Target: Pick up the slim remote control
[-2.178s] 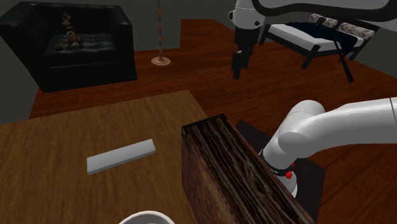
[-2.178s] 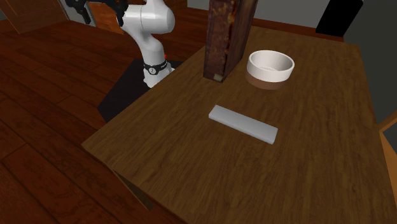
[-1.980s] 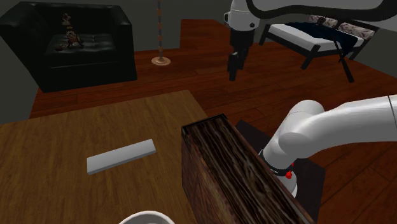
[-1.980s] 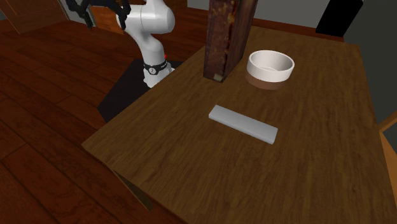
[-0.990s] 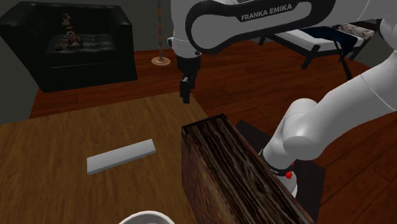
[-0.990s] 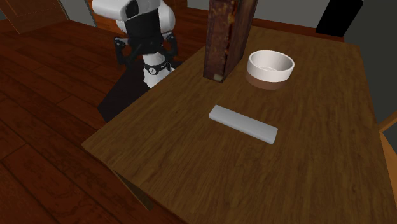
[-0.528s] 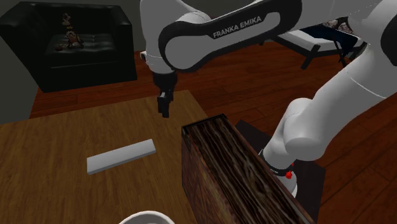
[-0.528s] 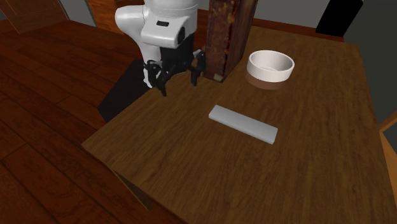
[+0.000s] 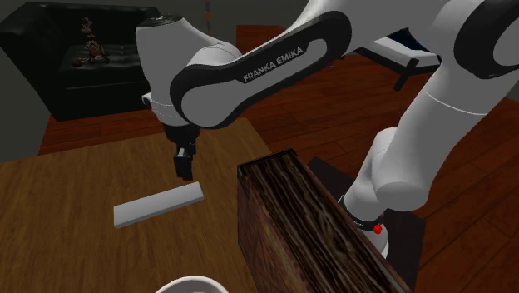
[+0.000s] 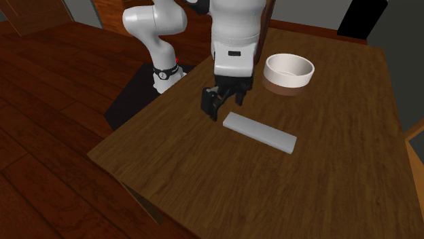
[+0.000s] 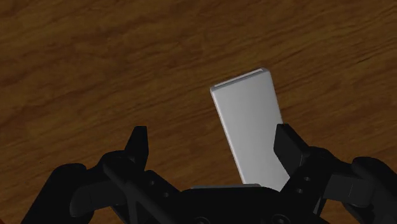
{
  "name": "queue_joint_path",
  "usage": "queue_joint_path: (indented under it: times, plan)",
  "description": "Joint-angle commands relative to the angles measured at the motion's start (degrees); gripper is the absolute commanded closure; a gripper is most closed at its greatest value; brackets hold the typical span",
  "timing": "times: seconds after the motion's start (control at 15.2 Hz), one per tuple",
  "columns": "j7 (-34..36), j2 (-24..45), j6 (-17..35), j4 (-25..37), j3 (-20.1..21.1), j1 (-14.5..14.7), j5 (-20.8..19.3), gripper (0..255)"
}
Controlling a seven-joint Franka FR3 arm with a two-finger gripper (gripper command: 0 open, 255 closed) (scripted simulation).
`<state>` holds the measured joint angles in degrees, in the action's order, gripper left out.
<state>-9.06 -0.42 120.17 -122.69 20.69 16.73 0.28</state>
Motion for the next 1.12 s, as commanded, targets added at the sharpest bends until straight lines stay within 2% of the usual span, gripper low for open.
queue_joint_path:
  times: [0.0,0.4,0.99,1.06]
  plan:
    - [0.4,3.8,0.8,3.2,1.1,1.1,-1.2,0]
    - [1.4,13.3,3.0,11.0,3.6,5.0,-5.3,0]
    - [2.5,16.4,8.1,8.7,3.0,5.5,-7.0,0]
    - [2.5,16.4,8.1,8.7,3.0,5.6,-7.0,255]
